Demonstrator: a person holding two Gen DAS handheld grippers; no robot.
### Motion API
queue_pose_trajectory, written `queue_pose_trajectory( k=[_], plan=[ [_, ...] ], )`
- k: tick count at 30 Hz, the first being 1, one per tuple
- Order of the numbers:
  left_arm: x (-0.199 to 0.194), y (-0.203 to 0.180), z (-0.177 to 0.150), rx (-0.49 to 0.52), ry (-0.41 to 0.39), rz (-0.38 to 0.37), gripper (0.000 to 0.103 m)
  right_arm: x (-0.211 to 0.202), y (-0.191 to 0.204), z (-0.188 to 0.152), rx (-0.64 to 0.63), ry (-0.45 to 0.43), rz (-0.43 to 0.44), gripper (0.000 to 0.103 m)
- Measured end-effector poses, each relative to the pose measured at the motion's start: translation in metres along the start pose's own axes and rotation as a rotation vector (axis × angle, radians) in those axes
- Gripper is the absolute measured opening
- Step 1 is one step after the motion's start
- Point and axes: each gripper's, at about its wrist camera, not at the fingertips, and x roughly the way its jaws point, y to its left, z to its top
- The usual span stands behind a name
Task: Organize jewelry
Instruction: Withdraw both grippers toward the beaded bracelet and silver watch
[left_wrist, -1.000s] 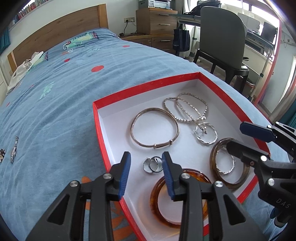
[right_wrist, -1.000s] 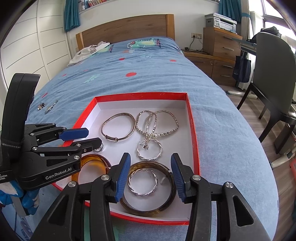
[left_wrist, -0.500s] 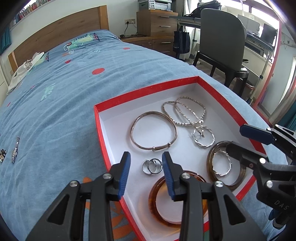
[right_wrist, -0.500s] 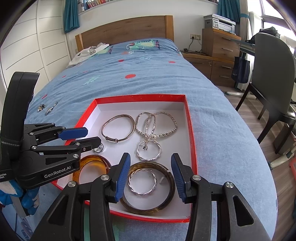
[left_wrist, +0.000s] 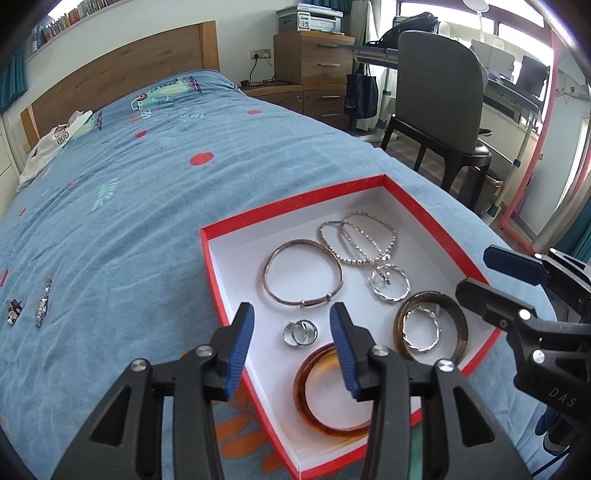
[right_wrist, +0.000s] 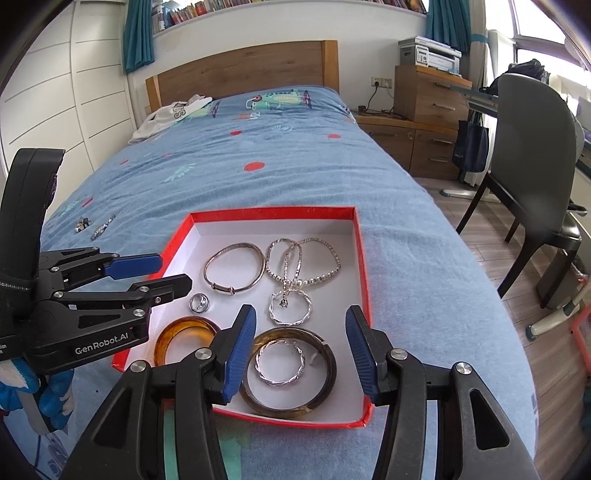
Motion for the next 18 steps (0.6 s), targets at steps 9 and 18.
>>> queue_pose_trajectory(
  k=[9, 18],
  plan=[
    [-0.049, 0.010, -0.006, -0.021, -0.039, 0.046, 0.041, -0.033, 0.012, 0.009, -0.009, -0.041, -0.011, 0.052],
    [-0.098, 0.028, -0.019, -0.053, -0.070, 0.110, 0.041, -0.063, 0.038, 0.010, -0.031, -0.073, 0.006, 0.053]
  ],
)
